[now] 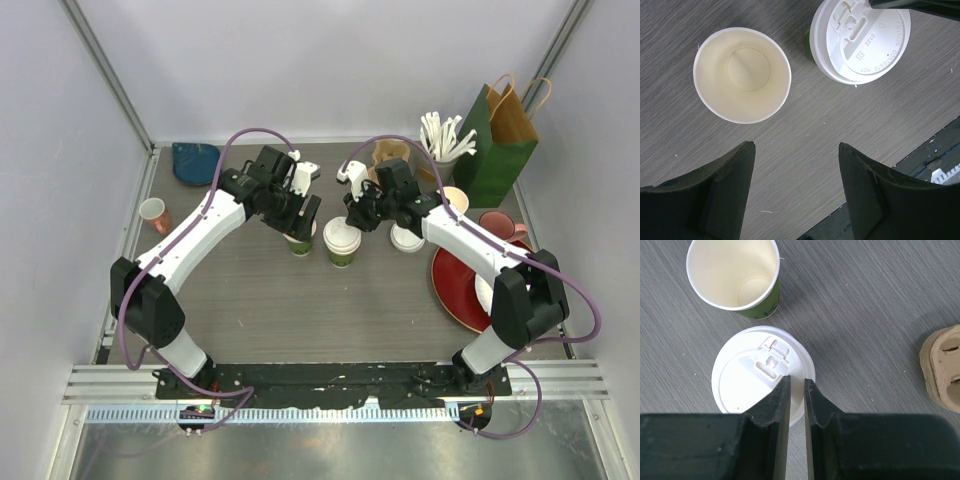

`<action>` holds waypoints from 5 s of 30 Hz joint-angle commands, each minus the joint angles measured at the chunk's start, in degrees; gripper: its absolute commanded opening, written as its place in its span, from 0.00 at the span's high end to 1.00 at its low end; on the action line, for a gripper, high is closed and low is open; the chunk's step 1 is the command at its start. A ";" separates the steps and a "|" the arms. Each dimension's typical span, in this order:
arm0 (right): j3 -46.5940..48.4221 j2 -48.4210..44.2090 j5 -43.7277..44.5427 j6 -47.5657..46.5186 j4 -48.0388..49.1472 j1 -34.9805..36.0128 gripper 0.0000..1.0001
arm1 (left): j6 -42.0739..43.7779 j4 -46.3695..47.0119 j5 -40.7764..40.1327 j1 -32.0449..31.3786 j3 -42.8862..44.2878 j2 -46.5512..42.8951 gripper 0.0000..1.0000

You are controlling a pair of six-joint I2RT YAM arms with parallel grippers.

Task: Pack the takeout coffee

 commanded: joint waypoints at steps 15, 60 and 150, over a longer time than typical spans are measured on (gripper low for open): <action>1.24 1.61 1.33 -0.60 -0.95 0.21 0.99 | 0.21 0.28 -0.32 -0.18 1.62 -0.73 0.28; 2.82 -1.55 2.56 0.81 -1.65 0.30 0.47 | -3.39 3.71 1.79 -3.70 5.49 4.64 0.30; -18.16 -8.68 0.81 24.89 15.12 0.74 0.99 | -5.42 12.14 4.78 -4.75 0.23 10.43 1.00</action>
